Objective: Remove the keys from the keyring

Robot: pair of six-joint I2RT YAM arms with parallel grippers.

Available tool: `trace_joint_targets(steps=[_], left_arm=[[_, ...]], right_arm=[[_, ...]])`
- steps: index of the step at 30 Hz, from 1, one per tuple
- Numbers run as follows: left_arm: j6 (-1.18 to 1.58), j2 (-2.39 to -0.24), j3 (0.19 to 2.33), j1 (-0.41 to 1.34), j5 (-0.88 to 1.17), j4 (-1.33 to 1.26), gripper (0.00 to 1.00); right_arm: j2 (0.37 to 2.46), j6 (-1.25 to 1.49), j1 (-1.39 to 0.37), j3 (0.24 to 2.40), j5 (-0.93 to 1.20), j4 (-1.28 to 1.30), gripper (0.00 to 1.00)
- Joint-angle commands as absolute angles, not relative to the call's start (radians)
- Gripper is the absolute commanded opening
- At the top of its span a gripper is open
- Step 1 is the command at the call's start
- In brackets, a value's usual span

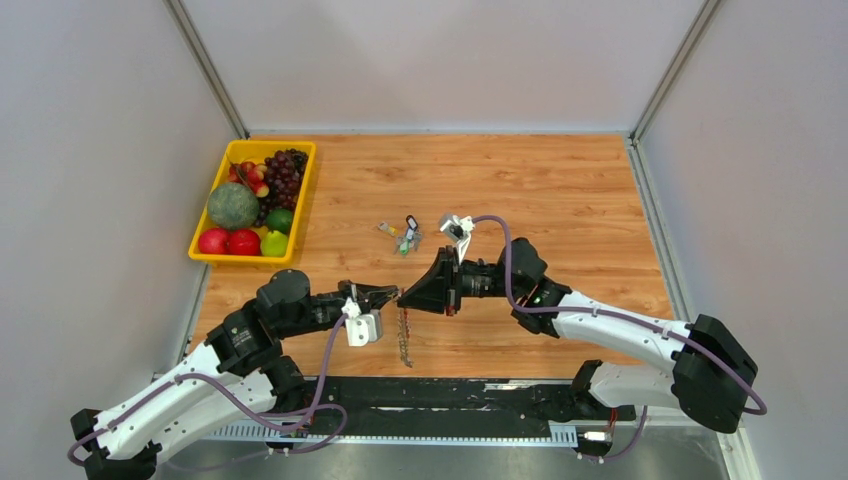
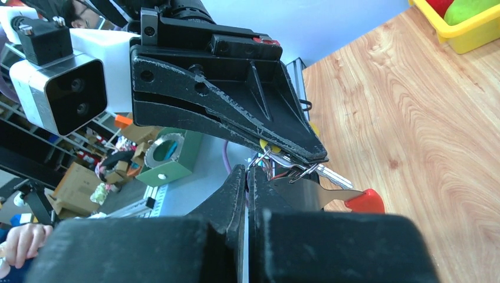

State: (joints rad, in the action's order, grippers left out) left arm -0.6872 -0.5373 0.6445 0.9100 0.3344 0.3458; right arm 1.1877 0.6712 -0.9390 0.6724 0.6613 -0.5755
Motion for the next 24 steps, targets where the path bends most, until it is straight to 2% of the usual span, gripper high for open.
trace_joint_targets(steps=[1, 14, 24], left_arm=[[-0.699, -0.548, 0.652, 0.91, 0.346, 0.372, 0.0], [-0.703, -0.552, 0.651, 0.911, 0.357, 0.375, 0.0], [-0.706, -0.562, 0.652, 0.911, 0.369, 0.378, 0.0]], right_arm=[[1.138, 0.785, -0.931, 0.661, 0.617, -0.856, 0.0], [1.147, 0.999, -0.905, 0.509, 0.37, -1.226, 0.0], [1.142, 1.034, -0.905, 0.468, 0.256, -1.293, 0.0]])
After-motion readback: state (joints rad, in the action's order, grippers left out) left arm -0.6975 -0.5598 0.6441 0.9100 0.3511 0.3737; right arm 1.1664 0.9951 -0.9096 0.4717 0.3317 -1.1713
